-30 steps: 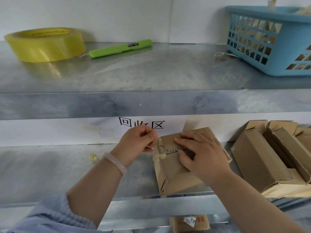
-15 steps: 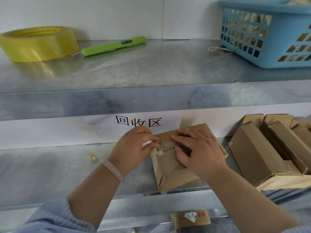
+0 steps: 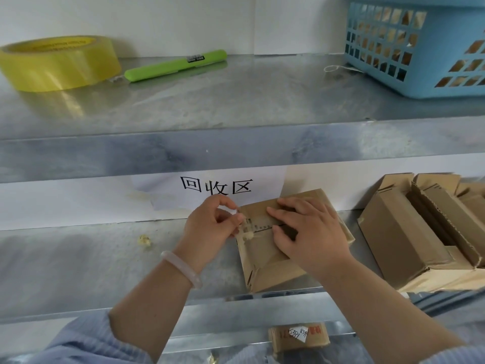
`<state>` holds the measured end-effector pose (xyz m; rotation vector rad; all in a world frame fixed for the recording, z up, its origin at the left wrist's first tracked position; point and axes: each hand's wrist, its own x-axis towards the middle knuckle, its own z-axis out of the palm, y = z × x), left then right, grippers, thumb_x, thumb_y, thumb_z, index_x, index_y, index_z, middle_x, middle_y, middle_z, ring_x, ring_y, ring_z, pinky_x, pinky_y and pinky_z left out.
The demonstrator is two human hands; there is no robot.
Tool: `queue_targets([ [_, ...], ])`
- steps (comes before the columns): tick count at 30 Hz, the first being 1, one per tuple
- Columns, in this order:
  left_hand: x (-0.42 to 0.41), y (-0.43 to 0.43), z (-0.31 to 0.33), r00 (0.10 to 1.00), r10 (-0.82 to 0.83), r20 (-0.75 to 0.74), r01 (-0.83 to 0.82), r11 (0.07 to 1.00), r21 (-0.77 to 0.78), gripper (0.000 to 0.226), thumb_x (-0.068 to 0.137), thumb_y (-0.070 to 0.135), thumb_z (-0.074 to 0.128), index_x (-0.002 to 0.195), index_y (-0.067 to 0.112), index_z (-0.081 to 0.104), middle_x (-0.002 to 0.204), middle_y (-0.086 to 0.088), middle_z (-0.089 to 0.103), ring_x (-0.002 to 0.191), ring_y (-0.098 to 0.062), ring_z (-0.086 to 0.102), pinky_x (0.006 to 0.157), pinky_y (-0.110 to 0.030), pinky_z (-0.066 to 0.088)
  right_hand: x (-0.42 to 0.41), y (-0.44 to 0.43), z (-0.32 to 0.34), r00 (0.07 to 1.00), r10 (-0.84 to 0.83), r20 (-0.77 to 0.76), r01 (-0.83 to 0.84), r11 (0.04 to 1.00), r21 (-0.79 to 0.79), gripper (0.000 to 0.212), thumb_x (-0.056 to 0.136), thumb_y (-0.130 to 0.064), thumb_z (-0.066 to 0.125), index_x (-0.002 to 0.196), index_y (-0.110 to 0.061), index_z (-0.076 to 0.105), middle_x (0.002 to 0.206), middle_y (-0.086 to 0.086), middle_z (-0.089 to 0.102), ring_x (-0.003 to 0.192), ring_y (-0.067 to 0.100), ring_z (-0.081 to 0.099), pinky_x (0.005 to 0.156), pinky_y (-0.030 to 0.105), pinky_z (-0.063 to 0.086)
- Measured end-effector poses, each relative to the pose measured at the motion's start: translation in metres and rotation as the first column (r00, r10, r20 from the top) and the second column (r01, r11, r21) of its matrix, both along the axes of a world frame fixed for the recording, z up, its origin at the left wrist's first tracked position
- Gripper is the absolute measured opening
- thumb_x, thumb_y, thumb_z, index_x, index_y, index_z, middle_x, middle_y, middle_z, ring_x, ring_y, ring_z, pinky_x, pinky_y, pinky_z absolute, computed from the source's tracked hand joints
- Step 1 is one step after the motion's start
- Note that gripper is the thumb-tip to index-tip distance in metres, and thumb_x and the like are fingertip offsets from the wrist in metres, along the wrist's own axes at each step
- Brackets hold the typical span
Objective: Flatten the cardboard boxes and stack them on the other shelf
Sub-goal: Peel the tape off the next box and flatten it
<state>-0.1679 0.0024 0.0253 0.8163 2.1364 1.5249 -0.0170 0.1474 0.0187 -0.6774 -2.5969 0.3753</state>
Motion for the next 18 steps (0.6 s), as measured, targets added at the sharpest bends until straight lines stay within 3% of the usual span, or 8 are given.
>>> queue_targets([
  [2,0.000,-0.001,-0.003,0.927,-0.037,-0.374,-0.008,0.993,-0.116,0.006,0.085,0.025,0.068,0.080,0.028,0.068,0.072,0.012,0.066,0.072,-0.001,0.060,0.065,-0.010,0.046,0.000,0.002,-0.004,0.998,0.022,0.063,-0.021,1.000,-0.014,0.040,0.083,-0.052,0.049,0.117,-0.043,0.067,0.128,-0.019,0.059,0.119,0.014,0.050,0.107,0.032,0.029],
  [4,0.001,-0.002,-0.009,0.808,-0.133,-0.574,0.032,0.982,-0.184,0.009,0.087,0.027,0.065,0.080,0.025,0.071,0.081,0.013,0.062,0.077,-0.001,0.055,0.069,-0.010,0.041,0.001,0.001,-0.014,0.985,0.049,0.167,-0.044,0.998,-0.034,0.038,0.087,-0.051,0.048,0.122,-0.045,0.063,0.131,-0.023,0.055,0.123,0.011,0.046,0.108,0.026,0.024],
  [7,0.007,-0.007,-0.028,0.778,-0.217,-0.590,0.088,0.967,-0.240,0.012,0.090,0.028,0.063,0.090,0.022,0.073,0.086,0.013,0.059,0.077,0.001,0.052,0.074,-0.009,0.040,0.007,-0.004,-0.029,0.989,0.037,0.143,-0.032,0.999,-0.040,0.034,0.090,-0.044,0.054,0.121,-0.040,0.066,0.130,-0.018,0.058,0.124,0.012,0.046,0.109,0.024,0.022],
  [11,0.007,-0.015,-0.048,0.891,-0.152,-0.428,0.077,0.979,-0.187,0.025,0.088,0.029,0.066,0.112,0.025,0.070,0.093,0.018,0.058,0.085,0.013,0.055,0.073,0.000,0.037,0.001,-0.001,-0.027,0.984,0.049,0.172,-0.046,0.999,-0.018,0.036,0.091,-0.046,0.050,0.124,-0.041,0.063,0.132,-0.018,0.057,0.125,0.011,0.043,0.111,0.029,0.023],
  [15,0.002,-0.013,-0.048,0.882,-0.151,-0.447,0.057,0.975,-0.217,0.022,0.081,0.028,0.074,0.103,0.026,0.073,0.083,0.023,0.057,0.081,0.010,0.057,0.071,0.000,0.039,-0.002,-0.005,-0.029,0.989,0.028,0.143,-0.025,0.999,-0.027,0.034,0.089,-0.043,0.055,0.121,-0.038,0.066,0.131,-0.015,0.059,0.125,0.014,0.044,0.112,0.034,0.027],
  [18,0.000,-0.011,-0.044,0.794,-0.214,-0.570,0.049,0.955,-0.292,0.008,0.084,0.030,0.069,0.091,0.029,0.073,0.077,0.022,0.054,0.069,0.002,0.054,0.069,-0.007,0.040,-0.004,-0.008,-0.030,0.993,0.013,0.114,-0.010,1.000,-0.025,0.033,0.088,-0.039,0.059,0.119,-0.035,0.068,0.129,-0.012,0.061,0.122,0.016,0.047,0.110,0.040,0.033],
])
